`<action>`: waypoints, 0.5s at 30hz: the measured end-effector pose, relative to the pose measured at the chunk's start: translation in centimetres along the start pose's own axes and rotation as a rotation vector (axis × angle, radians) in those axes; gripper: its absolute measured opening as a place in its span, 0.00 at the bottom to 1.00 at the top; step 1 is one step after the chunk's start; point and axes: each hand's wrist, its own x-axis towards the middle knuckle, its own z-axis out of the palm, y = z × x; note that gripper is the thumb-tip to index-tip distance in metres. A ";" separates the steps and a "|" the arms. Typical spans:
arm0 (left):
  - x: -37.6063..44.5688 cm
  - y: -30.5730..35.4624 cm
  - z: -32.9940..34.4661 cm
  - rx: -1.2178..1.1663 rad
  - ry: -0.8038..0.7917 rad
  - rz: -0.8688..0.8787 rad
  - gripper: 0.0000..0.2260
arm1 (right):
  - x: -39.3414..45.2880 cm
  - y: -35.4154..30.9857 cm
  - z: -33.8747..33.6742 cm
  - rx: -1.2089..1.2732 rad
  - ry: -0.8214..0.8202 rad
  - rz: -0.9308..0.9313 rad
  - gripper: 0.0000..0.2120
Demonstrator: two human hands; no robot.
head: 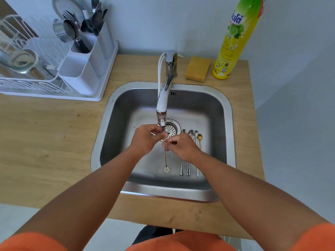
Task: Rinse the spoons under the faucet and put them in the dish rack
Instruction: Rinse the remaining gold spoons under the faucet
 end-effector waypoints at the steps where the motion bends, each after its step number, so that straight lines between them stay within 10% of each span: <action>1: -0.1 0.1 0.1 -0.006 0.011 -0.003 0.02 | -0.1 0.0 0.0 -0.001 0.002 -0.004 0.07; 15: 0.3 0.2 1.0 -0.278 0.066 -0.133 0.02 | 0.1 -1.0 -0.4 0.041 0.054 -0.023 0.07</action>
